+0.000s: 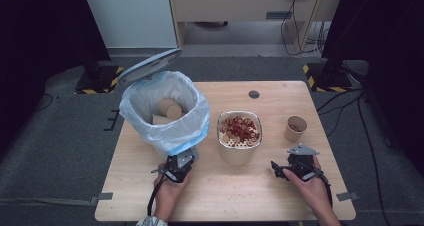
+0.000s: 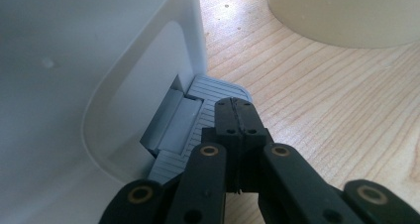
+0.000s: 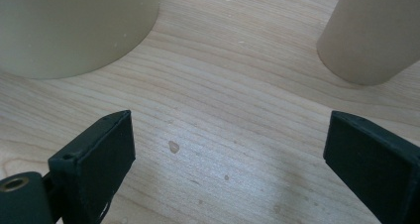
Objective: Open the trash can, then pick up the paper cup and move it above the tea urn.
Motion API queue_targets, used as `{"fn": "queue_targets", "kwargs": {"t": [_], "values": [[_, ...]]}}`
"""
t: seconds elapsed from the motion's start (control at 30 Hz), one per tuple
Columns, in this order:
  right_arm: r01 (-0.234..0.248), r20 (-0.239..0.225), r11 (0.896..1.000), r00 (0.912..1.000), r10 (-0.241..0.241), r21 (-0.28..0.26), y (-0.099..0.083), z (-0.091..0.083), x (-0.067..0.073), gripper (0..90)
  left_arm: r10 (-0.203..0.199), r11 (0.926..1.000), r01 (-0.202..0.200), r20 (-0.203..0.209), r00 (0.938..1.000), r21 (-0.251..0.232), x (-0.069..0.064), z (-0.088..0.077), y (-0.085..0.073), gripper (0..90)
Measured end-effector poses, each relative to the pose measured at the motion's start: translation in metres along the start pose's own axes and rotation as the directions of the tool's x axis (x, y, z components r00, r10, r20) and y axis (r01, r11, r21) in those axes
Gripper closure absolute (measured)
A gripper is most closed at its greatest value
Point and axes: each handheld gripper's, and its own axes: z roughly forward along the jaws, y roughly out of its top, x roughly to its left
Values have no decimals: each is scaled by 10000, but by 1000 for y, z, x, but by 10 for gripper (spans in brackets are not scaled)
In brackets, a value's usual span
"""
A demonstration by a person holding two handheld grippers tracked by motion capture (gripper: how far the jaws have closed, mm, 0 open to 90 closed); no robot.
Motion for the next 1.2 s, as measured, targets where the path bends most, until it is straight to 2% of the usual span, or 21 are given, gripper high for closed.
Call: {"fn": "queue_targets", "kwargs": {"t": [0.3, 0.4, 0.53, 0.57, 0.6, 0.67, 0.77, 0.93, 1.03, 1.1, 1.2], "values": [[-135, 419, 9996, 9990, 145, -250, 1, -4, -5, 64, -61, 10000, 61, 46, 10000, -25, 1, 0, 0, 894], [-365, 668, 9984, 9970, 393, -428, 1, -6, -10, 62, -79, 10000, 79, 35, 10000, -13, 1, 0, 0, 895], [-697, 701, 9960, 9948, 736, -566, 0, -7, -18, 58, -132, 9999, 133, 60, 9999, -30, 1, 0, 0, 895], [-697, 701, 9960, 9948, 736, -566, 0, -7, -18, 58, -132, 9999, 133, 60, 9999, -30, 1, 0, 0, 895], [-932, 739, 9941, 9925, 971, -548, 0, -7, -21, 66, -172, 9999, 172, 82, 9998, -20, 1, 0, 0, 895], [-1100, 846, 9930, 9900, 1133, -431, -1, -7, -24, 73, -168, 9999, 169, 83, 9998, -26, 1, 0, 0, 895], [-1148, 994, 9930, 9881, 1170, -277, 0, -8, -29, 93, -167, 9999, 167, 90, 9998, -33, 1, 0, 0, 895], [-1185, 1055, 9928, 9872, 1199, -192, 7, -12, -37, 94, -176, 9998, 176, 108, 9998, -31, 1, 0, 0, 895], [-1217, 1190, 9921, 9851, 1243, -295, 17, -14, -48, 92, -201, 9998, 201, 121, 9997, -28, 1, 0, 0, 895], [-1232, 1205, 9918, 9846, 1265, -345, 19, -13, -50, 89, -197, 9998, 197, 115, 9997, -26, 1, 0, 0, 895], [-1314, 1070, 9896, 9848, 1371, -592, 29, -5, -61, 75, -208, 9998, 209, 129, 9997, -22, 1, 0, 0, 895]]}}
